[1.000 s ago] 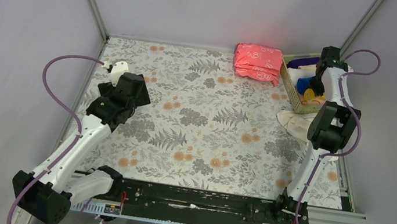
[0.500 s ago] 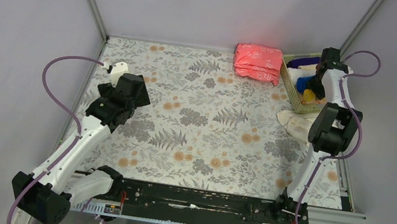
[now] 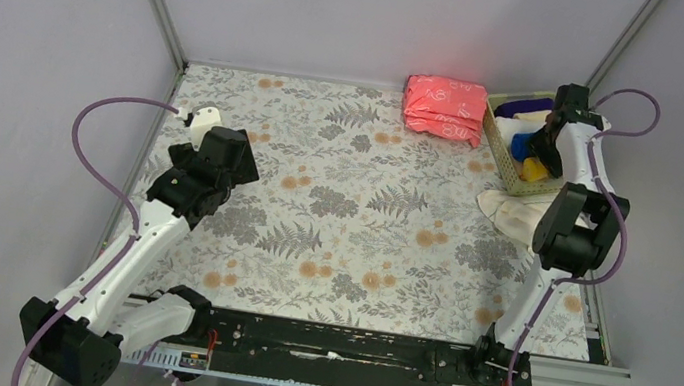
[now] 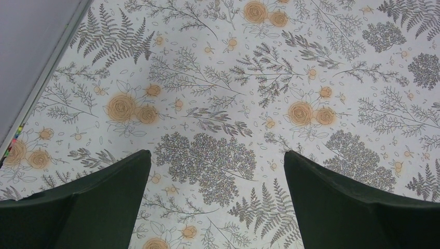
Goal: Roll the towels
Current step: Place the towel in the bin, then reset both arms
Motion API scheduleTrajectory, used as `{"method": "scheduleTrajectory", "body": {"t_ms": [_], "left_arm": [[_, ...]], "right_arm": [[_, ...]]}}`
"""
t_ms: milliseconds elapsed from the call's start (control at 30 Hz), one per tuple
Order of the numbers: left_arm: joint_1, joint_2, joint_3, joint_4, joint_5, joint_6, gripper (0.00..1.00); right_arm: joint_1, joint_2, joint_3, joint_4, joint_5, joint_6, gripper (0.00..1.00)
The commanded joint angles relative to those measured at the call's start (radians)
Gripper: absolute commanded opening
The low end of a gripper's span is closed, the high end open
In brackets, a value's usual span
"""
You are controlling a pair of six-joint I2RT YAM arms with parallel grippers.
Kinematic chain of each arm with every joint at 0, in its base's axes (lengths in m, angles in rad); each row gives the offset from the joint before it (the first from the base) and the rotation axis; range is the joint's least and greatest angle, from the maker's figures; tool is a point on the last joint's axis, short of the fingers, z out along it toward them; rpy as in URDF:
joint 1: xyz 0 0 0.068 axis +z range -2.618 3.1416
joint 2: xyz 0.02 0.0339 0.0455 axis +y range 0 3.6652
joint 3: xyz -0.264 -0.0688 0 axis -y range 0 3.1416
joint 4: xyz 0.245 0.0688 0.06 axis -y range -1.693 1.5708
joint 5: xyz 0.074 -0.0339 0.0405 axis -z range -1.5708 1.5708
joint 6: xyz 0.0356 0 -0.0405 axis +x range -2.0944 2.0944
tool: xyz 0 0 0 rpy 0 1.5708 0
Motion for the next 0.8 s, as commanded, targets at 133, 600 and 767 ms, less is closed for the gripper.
{"method": "scheduleTrajectory", "body": {"t_ms": [133, 600, 767], "left_arm": [[0.006, -0.018, -0.01, 0.044, -0.005, 0.014, 1.0], [0.005, -0.041, 0.009, 0.038, 0.035, 0.017, 1.0], [0.005, -0.12, 0.046, 0.016, 0.096, -0.006, 1.0]], "right_arm": [[0.007, -0.11, -0.027, 0.033, 0.063, -0.008, 0.81], [0.006, -0.328, -0.153, 0.034, 0.034, -0.086, 0.99], [0.007, -0.647, -0.385, 0.106, -0.082, -0.164, 0.99]]}}
